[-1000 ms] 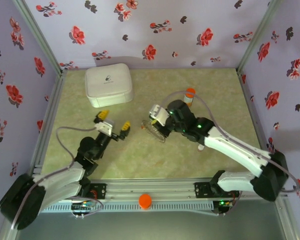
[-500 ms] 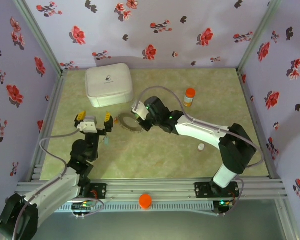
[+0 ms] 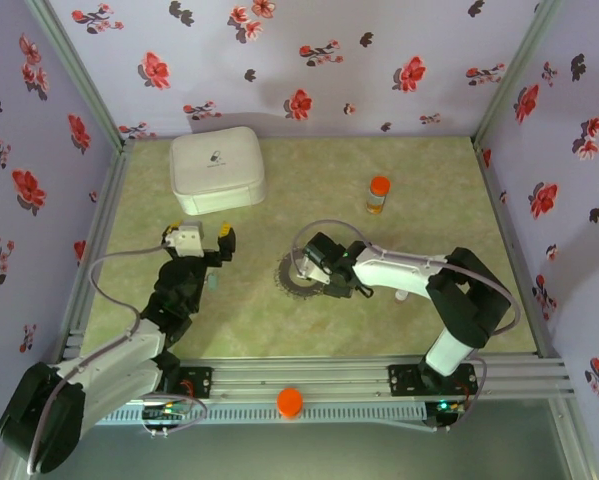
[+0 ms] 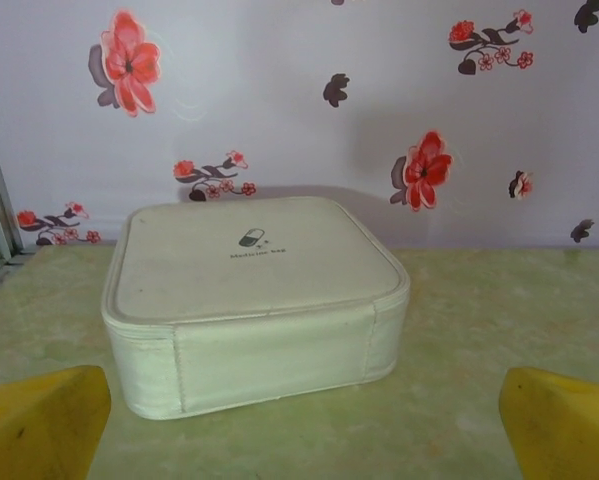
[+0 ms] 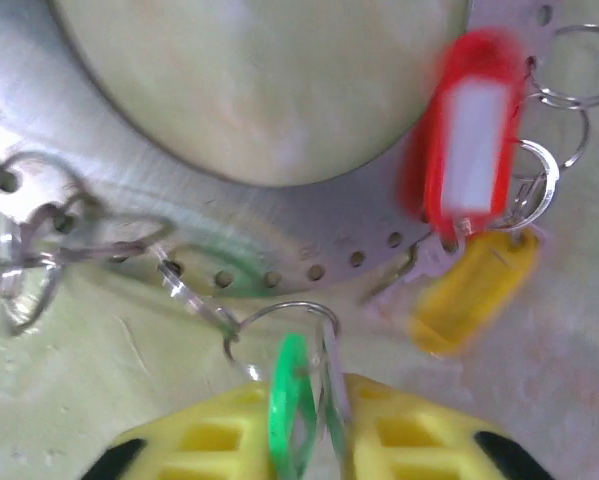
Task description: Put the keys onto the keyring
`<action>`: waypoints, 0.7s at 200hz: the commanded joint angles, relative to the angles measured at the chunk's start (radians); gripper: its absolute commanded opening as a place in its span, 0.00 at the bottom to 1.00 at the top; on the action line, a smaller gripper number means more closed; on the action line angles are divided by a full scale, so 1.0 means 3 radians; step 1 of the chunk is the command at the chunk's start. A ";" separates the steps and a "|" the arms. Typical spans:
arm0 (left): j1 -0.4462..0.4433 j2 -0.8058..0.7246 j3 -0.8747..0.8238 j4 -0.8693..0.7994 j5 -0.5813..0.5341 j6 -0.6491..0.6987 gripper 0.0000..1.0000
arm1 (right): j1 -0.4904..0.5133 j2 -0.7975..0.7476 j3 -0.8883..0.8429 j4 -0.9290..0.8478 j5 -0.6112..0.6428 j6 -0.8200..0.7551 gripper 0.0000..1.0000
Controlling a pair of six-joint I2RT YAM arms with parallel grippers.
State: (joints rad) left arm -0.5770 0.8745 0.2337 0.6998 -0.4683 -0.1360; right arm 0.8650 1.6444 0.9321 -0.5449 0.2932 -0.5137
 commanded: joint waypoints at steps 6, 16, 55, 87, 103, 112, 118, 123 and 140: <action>0.0088 -0.0040 0.0458 -0.1007 0.0155 -0.0496 1.00 | 0.0018 -0.0242 -0.0047 -0.0309 0.0292 -0.0009 0.40; 0.0129 0.0028 0.0668 -0.1469 0.0196 -0.0634 1.00 | 0.0018 -0.0410 -0.0088 -0.0318 0.0235 0.0054 0.43; 0.0157 0.0292 0.0996 -0.1974 0.0382 -0.0735 1.00 | -0.0325 -0.1416 -0.0275 0.0271 -0.0543 0.0997 0.51; 0.0178 0.0495 0.1356 -0.2518 0.0572 -0.0795 1.00 | -0.0411 -0.1821 -0.0504 0.0837 -0.0445 0.2181 0.53; 0.0180 0.0590 0.1507 -0.2832 0.0662 -0.0851 1.00 | -0.0434 -0.1792 -0.0530 0.0867 -0.0322 0.2776 0.54; 0.0180 0.0631 0.1573 -0.3020 0.0702 -0.0890 1.00 | -0.0444 -0.1725 -0.0509 0.0784 -0.0236 0.3016 0.54; 0.0180 0.0650 0.1612 -0.3129 0.0747 -0.0921 1.00 | -0.0449 -0.1667 -0.0484 0.0694 -0.0156 0.3162 0.54; 0.0180 0.0667 0.1634 -0.3220 0.0796 -0.0952 1.00 | -0.0462 -0.1612 -0.0461 0.0619 -0.0126 0.3256 0.54; 0.0165 0.0711 0.1658 -0.3373 0.1014 -0.1101 1.00 | -0.0522 -0.1459 -0.0401 0.0390 -0.0200 0.3401 0.54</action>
State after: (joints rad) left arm -0.5297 1.0683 0.6968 -0.1467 -0.2611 -0.3897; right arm 0.7315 1.1507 0.7975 -0.3443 0.2070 0.2874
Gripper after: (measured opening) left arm 0.997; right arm 0.539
